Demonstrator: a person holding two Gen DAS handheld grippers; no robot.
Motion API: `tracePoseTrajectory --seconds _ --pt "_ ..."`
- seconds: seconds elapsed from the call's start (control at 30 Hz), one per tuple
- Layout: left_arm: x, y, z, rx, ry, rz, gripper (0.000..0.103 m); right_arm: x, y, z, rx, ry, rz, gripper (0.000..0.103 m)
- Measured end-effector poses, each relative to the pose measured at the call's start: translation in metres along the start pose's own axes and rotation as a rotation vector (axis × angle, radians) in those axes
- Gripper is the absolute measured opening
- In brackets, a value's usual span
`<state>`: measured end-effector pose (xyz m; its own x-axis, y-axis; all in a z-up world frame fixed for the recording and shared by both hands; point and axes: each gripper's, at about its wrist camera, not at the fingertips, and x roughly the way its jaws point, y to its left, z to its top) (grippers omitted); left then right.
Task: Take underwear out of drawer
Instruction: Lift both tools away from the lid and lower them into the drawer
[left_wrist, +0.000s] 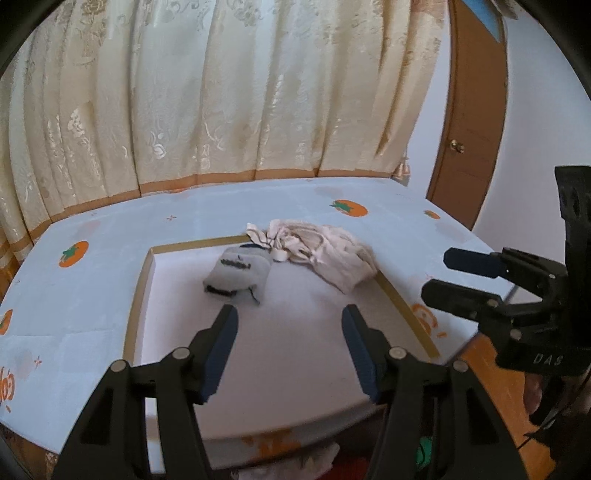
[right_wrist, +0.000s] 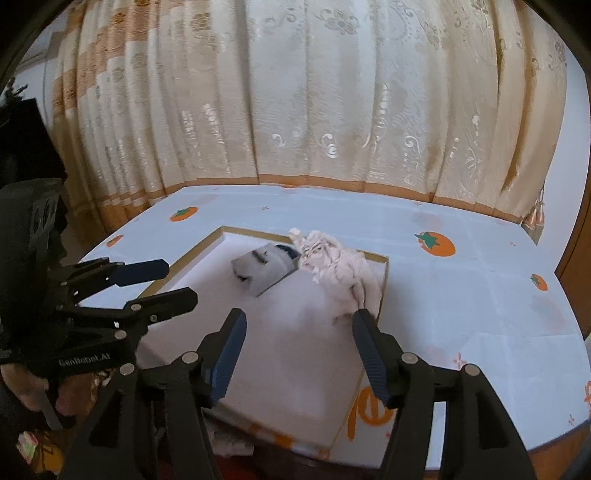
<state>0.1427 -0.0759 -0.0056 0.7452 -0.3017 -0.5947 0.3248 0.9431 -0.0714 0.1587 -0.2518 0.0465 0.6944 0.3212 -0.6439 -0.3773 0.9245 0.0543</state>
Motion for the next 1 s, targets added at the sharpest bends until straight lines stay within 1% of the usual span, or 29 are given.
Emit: tracePoseTrajectory --seconds 0.1,0.23,0.4,0.6,0.8,1.0 --pt "-0.015 -0.004 -0.012 0.019 0.001 -0.014 0.059 -0.015 0.005 -0.013 -0.005 -0.007 0.014 0.063" --pt "-0.032 -0.010 -0.028 0.063 0.008 -0.021 0.063 -0.038 0.012 -0.029 -0.016 -0.007 0.038 0.063" --pt "-0.052 -0.017 -0.052 0.135 0.013 -0.008 0.064 -0.065 0.018 -0.042 -0.043 -0.013 0.040 0.063" --pt "-0.066 -0.019 -0.075 0.169 0.041 -0.008 0.064 -0.091 0.019 -0.051 -0.050 -0.014 0.049 0.063" --pt "-0.068 -0.019 -0.104 0.216 0.116 -0.017 0.066 -0.109 0.027 -0.064 -0.088 -0.011 0.050 0.064" --pt "-0.055 -0.005 -0.144 0.246 0.232 0.010 0.067 -0.104 0.029 -0.098 -0.099 0.046 0.080 0.064"
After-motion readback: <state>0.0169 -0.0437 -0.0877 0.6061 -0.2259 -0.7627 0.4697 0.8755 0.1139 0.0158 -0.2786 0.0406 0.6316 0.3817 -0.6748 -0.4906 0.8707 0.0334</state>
